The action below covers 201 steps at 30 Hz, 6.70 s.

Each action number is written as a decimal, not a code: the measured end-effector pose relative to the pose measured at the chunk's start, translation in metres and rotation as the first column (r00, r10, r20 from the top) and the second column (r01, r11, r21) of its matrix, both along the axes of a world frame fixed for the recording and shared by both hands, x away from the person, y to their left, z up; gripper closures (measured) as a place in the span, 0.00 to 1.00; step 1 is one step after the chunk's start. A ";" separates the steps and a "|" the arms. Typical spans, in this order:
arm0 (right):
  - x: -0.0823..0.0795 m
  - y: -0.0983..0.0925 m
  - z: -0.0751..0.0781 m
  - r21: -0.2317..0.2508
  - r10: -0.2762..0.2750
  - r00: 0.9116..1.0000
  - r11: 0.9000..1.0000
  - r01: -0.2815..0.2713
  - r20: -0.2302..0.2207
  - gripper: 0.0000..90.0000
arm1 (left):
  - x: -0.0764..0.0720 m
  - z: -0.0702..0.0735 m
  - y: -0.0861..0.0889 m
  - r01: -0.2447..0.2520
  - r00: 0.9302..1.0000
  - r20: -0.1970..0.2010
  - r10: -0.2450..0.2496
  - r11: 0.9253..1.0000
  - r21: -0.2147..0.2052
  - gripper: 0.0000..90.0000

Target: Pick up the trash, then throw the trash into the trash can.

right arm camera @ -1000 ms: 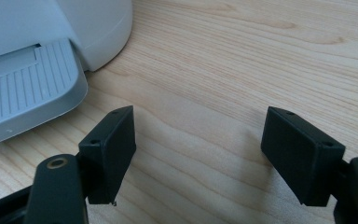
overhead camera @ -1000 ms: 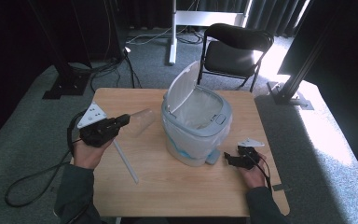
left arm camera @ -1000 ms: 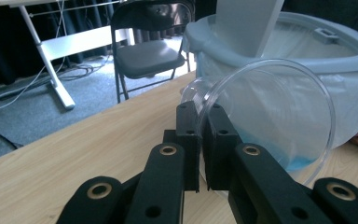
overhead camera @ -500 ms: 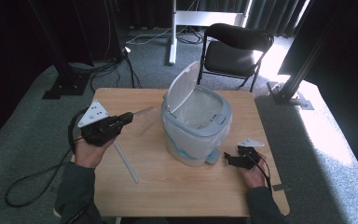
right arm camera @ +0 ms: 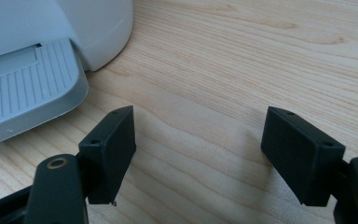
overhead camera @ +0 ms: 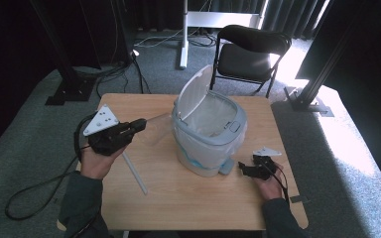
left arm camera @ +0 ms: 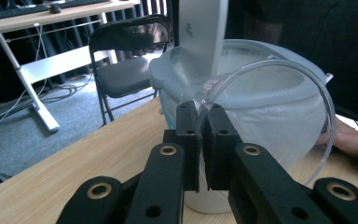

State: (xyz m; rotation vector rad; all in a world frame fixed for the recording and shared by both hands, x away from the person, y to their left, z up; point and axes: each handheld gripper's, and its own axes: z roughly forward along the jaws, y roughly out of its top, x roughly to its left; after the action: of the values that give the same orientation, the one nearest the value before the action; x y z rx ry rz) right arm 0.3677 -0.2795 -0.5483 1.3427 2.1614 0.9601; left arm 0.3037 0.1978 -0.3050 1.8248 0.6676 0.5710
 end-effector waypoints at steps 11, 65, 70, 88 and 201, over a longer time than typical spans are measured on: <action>0.000 0.000 0.000 0.000 0.001 1.000 1.000 -0.001 0.000 0.28 | 0.003 0.006 -0.011 0.047 0.999 0.005 -0.047 0.999 -0.011 0.95; 0.000 0.000 0.000 0.000 0.003 1.000 1.000 -0.003 0.000 0.28 | 0.034 0.038 -0.093 0.142 0.988 0.064 -0.142 0.990 0.002 0.95; 0.000 0.000 0.000 0.000 0.003 1.000 1.000 -0.003 0.000 0.28 | 0.035 0.038 -0.097 0.134 0.988 0.074 -0.134 0.991 0.007 0.95; 0.000 0.000 0.000 0.000 0.005 1.000 1.000 -0.005 0.000 0.28 | 0.036 0.037 -0.116 0.092 0.991 0.094 -0.099 0.993 0.071 0.79; 0.000 0.000 0.000 -0.001 0.004 1.000 1.000 -0.004 -0.001 0.28 | 0.019 -0.135 0.028 -0.255 0.923 -0.298 0.244 0.967 0.002 0.62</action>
State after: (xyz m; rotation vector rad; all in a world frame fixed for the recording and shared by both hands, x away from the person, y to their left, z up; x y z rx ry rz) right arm 0.3674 -0.2792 -0.5482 1.3392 2.1660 0.9594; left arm 0.3228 0.2262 -0.4405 1.8201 1.1194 0.4495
